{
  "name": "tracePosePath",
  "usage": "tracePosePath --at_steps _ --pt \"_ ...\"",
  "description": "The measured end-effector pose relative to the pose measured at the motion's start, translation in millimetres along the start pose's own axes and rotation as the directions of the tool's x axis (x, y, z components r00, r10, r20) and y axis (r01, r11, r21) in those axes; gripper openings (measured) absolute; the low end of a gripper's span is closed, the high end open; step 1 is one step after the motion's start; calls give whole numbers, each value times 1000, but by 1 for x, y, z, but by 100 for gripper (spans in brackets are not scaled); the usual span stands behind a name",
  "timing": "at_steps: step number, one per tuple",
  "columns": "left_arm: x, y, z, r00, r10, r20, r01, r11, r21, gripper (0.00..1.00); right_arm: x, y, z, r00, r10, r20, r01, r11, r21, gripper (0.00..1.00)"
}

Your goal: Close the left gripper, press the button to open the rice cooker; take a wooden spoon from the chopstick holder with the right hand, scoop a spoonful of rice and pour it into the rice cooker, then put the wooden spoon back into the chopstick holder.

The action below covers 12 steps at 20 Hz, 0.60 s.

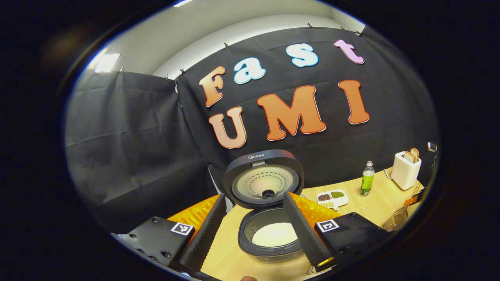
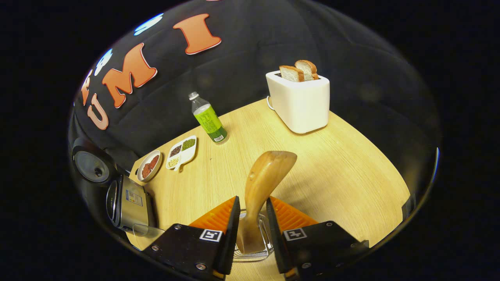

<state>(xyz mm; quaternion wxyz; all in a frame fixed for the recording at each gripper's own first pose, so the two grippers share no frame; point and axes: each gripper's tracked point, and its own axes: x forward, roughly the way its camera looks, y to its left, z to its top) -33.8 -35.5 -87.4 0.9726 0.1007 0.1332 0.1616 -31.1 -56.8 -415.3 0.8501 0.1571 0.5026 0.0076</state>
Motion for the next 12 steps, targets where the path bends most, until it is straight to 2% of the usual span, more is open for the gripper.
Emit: tracePosePath --at_steps 1,2,3,4,6,9,12 --pt "-2 1 -3 1000 5 -8 -5 1000 -7 100 2 4 1 1000 10 2 -10 1000 18 38" --pt "-4 0 -3 1000 3 -6 -3 1000 -12 95 2 4 0 1000 3 0 -3 1000 24 26" --pt "-5 -2 -4 1000 0 -8 0 1000 -12 90 4 5 -1 1000 -2 1 2 1000 23 22" --pt "-5 -2 -5 1000 2 -11 -2 1000 -2 90 1 5 -1 1000 -6 4 6 1000 22 19" --pt "-4 1 -3 1000 6 -1 -6 1000 5 100 -1 7 -1 1000 -17 16 17 1000 25 16" --pt "-4 0 -3 1000 -6 6 6 1000 6 90 -7 7 0 999 -28 37 26 999 42 16" --pt "-1 -4 -6 999 -33 5 33 999 8 90 -11 10 -3 997 -50 62 47 998 37 12"
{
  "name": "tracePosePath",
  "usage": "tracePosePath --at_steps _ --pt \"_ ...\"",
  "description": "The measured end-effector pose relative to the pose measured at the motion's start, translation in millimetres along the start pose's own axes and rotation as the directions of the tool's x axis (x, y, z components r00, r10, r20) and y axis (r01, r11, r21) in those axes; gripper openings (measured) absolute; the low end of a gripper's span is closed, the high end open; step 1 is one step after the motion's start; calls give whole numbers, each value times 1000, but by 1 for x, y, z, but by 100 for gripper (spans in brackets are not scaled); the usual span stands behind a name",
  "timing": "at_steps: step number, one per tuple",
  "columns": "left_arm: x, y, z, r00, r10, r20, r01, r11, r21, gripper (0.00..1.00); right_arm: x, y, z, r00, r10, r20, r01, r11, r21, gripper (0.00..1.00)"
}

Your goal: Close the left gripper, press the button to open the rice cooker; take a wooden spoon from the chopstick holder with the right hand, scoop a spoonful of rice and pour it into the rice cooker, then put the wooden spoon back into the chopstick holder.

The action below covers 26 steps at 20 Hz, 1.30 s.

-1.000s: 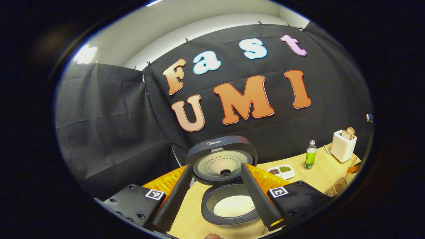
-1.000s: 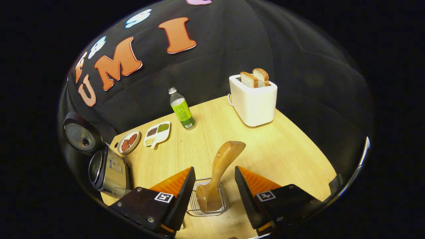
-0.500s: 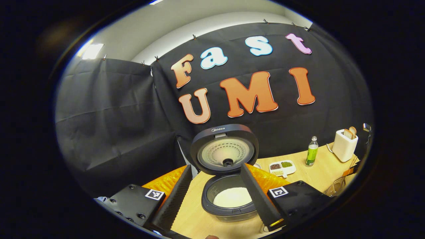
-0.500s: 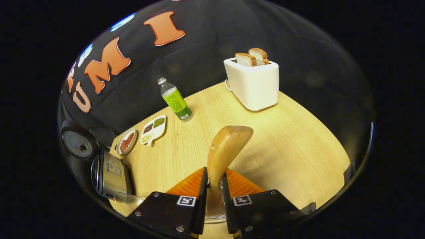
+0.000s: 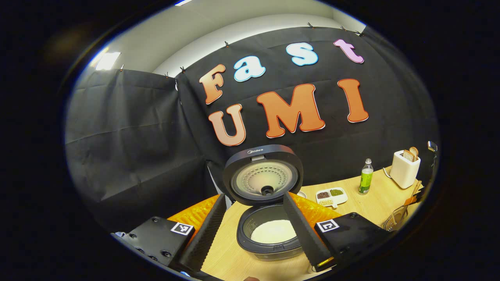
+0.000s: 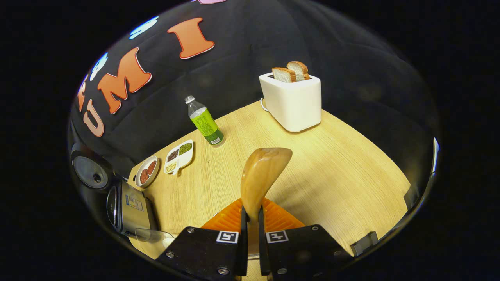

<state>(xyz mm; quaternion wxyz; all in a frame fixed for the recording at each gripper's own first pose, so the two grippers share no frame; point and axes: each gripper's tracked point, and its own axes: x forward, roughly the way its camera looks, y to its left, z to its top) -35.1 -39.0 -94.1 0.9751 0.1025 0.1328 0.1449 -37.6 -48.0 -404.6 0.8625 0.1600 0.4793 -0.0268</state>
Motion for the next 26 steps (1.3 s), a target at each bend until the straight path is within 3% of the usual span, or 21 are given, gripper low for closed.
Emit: tracePosePath --at_steps 5,6,7,13,20,21,26 --pt "6 -6 0 999 -52 9 52 999 6 90 -14 13 1 998 -26 59 29 998 -57 11" --pt "8 -6 0 998 -62 9 61 998 5 99 -17 18 4 997 -13 77 18 998 -56 11" --pt "9 -6 0 998 -69 10 69 998 6 90 -23 23 7 996 -1 85 6 998 -57 10" --pt "15 0 -5 995 -100 12 100 995 -12 90 -51 26 29 984 8 181 -4 1000 -26 6" --pt "27 19 -15 994 -111 5 111 992 -64 90 -87 40 43 977 15 214 -9 1000 -27 5" --pt "29 22 -16 993 -115 3 115 991 -72 99 -93 43 43 976 17 218 -11 999 -30 5" --pt "38 32 -20 991 -133 5 133 987 -92 99 -126 74 49 966 67 249 -62 998 -25 5"
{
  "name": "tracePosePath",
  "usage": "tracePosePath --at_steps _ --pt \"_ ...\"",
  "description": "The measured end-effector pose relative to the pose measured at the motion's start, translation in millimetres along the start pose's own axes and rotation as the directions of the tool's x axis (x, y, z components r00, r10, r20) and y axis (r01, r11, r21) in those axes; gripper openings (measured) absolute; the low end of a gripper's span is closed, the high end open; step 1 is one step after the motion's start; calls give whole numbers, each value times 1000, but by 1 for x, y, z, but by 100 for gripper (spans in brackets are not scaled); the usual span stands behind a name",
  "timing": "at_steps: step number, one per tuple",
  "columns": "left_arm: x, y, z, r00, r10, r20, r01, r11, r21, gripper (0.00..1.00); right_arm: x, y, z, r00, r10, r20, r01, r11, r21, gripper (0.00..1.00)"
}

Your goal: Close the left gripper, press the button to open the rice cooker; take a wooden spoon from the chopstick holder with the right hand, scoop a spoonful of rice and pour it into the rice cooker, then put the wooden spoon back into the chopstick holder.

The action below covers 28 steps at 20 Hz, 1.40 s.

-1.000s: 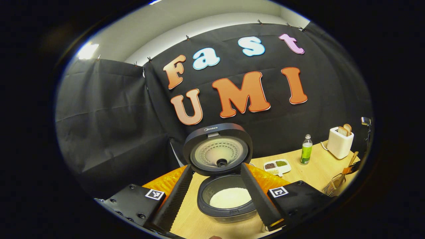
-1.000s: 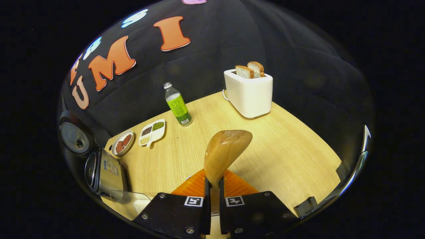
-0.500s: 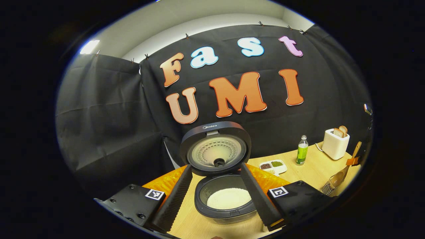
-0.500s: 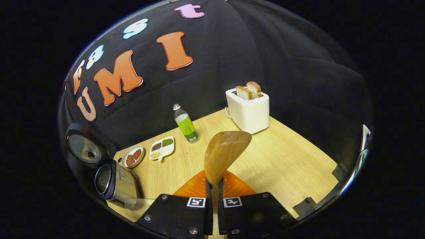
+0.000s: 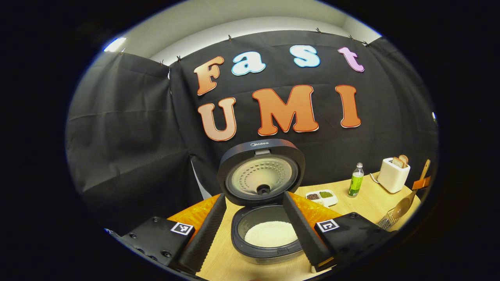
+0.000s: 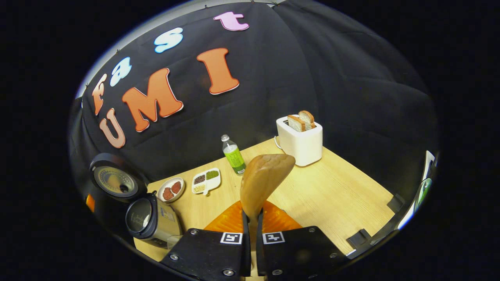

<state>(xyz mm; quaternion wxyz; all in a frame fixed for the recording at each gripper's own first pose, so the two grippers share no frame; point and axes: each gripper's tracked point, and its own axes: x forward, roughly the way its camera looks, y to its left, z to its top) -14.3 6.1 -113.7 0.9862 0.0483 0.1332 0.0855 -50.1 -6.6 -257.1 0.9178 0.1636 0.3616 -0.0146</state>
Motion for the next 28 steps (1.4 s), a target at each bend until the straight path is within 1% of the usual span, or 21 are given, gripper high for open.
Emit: tracePosePath --at_steps 3,6,8,10,13,14,16,18,20,21,23,24,25,26,28 --pt "1 4 -6 1000 -20 -5 20 1000 -14 99 -15 35 4 998 64 11 -64 998 -11 5" --pt "0 10 -12 999 -34 -13 33 999 -33 99 -27 70 -9 992 127 -8 -128 991 -45 5" --pt "-1 14 -17 999 -47 -20 46 998 -53 99 -30 84 -26 990 138 -37 -141 986 -86 5" --pt "-2 21 -24 998 -53 -32 51 997 -52 99 -30 96 -43 990 132 -57 -139 981 -133 5" --pt "-1 36 -30 998 -44 -40 42 998 -51 99 -24 107 -71 989 123 -77 -136 969 -204 5" --pt "-1 40 -32 998 -42 -43 39 998 -56 99 -21 108 -78 991 112 -74 -126 965 -229 5" --pt "-2 48 -37 998 -35 -49 32 998 -60 99 -11 100 -95 996 55 -75 -75 953 -293 5" --pt "-4 58 -40 998 -29 -53 26 998 -55 99 0 98 -109 998 18 -65 -39 944 -329 5" --pt "-5 66 -43 998 -25 -56 22 999 -45 99 9 97 -124 998 -6 -68 -18 933 -358 5" --pt "-5 69 -45 998 -26 -58 24 999 -40 90 14 97 -131 998 -13 -64 -12 925 -379 5" --pt "-5 73 -47 998 -30 -64 28 999 -32 90 21 95 -136 998 -47 -38 26 903 -428 5" --pt "-4 74 -48 997 -32 -65 31 999 -29 99 22 97 -138 998 -56 -23 39 892 -451 5" --pt "-3 74 -49 997 -36 -69 34 999 -28 99 23 98 -139 998 -63 -7 52 883 -466 5" --pt "-3 73 -51 997 -40 -69 39 999 -27 90 25 97 -138 997 -70 11 67 877 -477 5" --pt "-2 73 -52 996 -47 -71 45 999 -25 90 29 96 -135 994 -85 62 104 857 -504 5"
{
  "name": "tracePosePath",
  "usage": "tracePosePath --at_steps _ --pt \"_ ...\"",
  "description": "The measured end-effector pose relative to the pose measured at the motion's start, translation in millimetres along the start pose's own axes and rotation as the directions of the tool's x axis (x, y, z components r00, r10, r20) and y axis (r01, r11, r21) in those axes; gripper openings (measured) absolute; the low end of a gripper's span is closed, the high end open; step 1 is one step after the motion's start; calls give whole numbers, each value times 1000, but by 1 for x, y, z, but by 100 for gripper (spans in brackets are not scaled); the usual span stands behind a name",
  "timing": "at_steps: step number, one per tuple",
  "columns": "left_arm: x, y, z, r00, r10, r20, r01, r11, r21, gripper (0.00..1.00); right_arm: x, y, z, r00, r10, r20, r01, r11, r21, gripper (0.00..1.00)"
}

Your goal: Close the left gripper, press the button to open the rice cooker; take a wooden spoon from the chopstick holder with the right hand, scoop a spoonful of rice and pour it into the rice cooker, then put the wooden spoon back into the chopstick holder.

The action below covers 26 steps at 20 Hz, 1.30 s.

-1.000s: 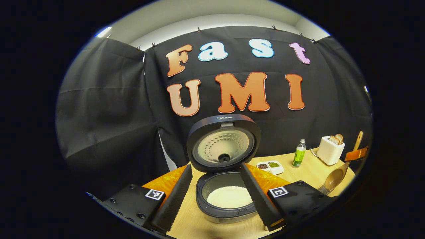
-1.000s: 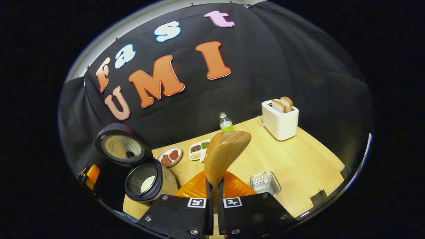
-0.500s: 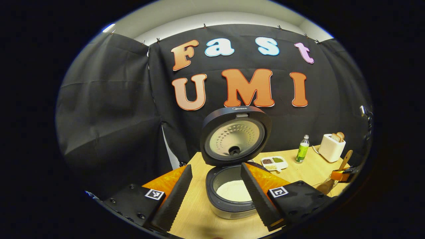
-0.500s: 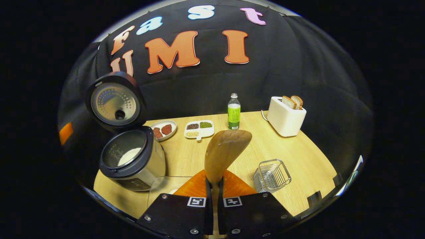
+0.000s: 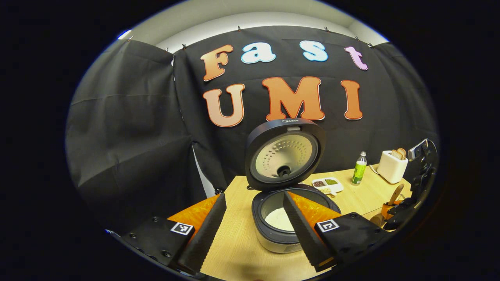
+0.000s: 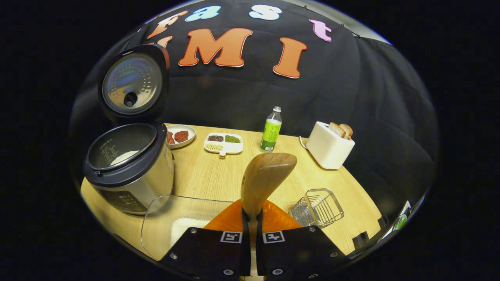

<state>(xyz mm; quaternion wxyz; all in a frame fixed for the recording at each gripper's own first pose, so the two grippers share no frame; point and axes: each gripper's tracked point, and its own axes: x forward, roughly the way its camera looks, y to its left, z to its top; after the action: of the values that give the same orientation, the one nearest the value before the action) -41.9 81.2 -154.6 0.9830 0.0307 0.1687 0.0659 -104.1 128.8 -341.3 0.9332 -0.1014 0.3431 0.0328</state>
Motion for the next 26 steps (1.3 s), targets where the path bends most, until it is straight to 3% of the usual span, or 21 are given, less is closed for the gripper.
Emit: tracePosePath --at_steps 1,5,9,15,21,23,26 --pt "1 -1 0 1000 -3 1 3 1000 -1 99 2 1 -4 1000 -10 3 10 1000 -17 5" --pt "2 0 -3 1000 -10 -5 10 1000 7 99 8 8 -24 998 -61 17 62 996 -70 5" --pt "4 3 -6 1000 -12 -13 12 1000 14 99 10 18 -23 998 -52 47 55 997 -61 5" --pt "9 6 -12 999 -12 -37 12 1000 15 99 3 55 -18 995 96 38 -99 993 72 5" --pt "10 5 -23 997 -32 -75 34 999 23 99 -22 120 -16 947 321 17 -321 941 109 5" --pt "9 7 -22 997 -32 -73 34 999 30 99 -26 123 -21 935 354 -10 -347 923 168 5" --pt "9 9 -22 997 -34 -74 36 999 32 99 -21 113 -24 932 360 -49 -332 898 291 5"
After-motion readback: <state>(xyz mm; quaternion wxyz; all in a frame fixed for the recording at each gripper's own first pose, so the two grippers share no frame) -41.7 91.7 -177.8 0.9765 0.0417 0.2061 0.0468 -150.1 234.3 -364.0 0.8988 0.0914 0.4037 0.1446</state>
